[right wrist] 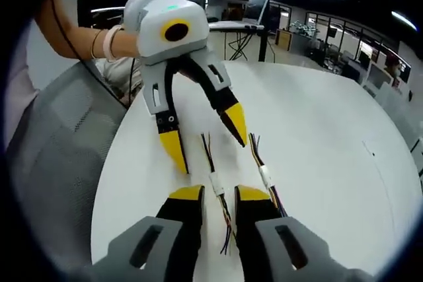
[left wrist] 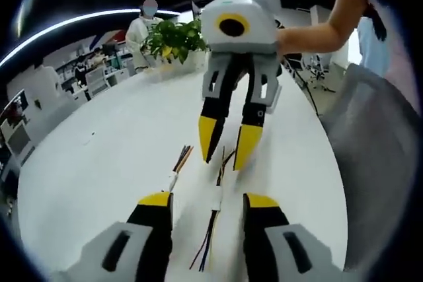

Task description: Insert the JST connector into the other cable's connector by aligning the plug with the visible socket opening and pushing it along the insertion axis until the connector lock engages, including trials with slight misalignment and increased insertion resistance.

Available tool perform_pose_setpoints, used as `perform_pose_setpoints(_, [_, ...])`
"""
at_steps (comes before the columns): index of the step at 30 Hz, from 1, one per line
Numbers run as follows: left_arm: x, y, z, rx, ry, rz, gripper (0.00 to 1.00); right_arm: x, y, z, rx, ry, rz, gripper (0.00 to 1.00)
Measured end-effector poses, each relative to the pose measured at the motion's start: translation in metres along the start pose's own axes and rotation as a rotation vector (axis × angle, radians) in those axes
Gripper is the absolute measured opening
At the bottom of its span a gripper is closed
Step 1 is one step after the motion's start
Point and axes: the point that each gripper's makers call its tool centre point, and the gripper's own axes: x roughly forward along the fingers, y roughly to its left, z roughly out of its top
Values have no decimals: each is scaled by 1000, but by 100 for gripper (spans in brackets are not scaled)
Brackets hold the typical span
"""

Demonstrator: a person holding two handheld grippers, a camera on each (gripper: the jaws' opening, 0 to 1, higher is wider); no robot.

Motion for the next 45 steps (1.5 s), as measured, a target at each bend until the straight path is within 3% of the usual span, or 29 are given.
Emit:
perform_pose_setpoints(10, [-16, -11, 20, -4, -28, 12, 52, -23, 11, 15, -14, -34, -52, 27])
perform_pose_setpoints(18, [-25, -19, 33, 12, -57, 27, 62, -43, 16, 18, -12, -38, -123, 45])
perform_pose_setpoints(24, [-32, -27, 40, 0, -57, 26, 70, -57, 19, 18, 4, -50, -161, 48])
perform_pose_setpoints(28, [-38, -30, 40, -4, -54, 35, 76, -68, 21, 17, 20, -52, -200, 57])
perform_pose_setpoints(34, [-53, -34, 41, -63, -95, 29, 78, -87, 20, 14, 59, -66, -285, 62])
perform_pose_setpoints(37, [-62, -35, 41, -80, -99, 51, 78, -95, 21, 12, 84, -73, -317, 67])
perform_pose_setpoints(39, [-69, -27, 42, -53, -101, 124, 74, -99, 24, 10, 98, -73, -336, 69])
perform_pose_setpoints(40, [-71, -28, 42, -52, -105, 127, 72, -101, 24, 10, 106, -78, -345, 70])
perform_pose_setpoints(45, [-80, -31, 50, -127, -148, 139, 82, -113, 32, 11, 168, -120, -396, 71])
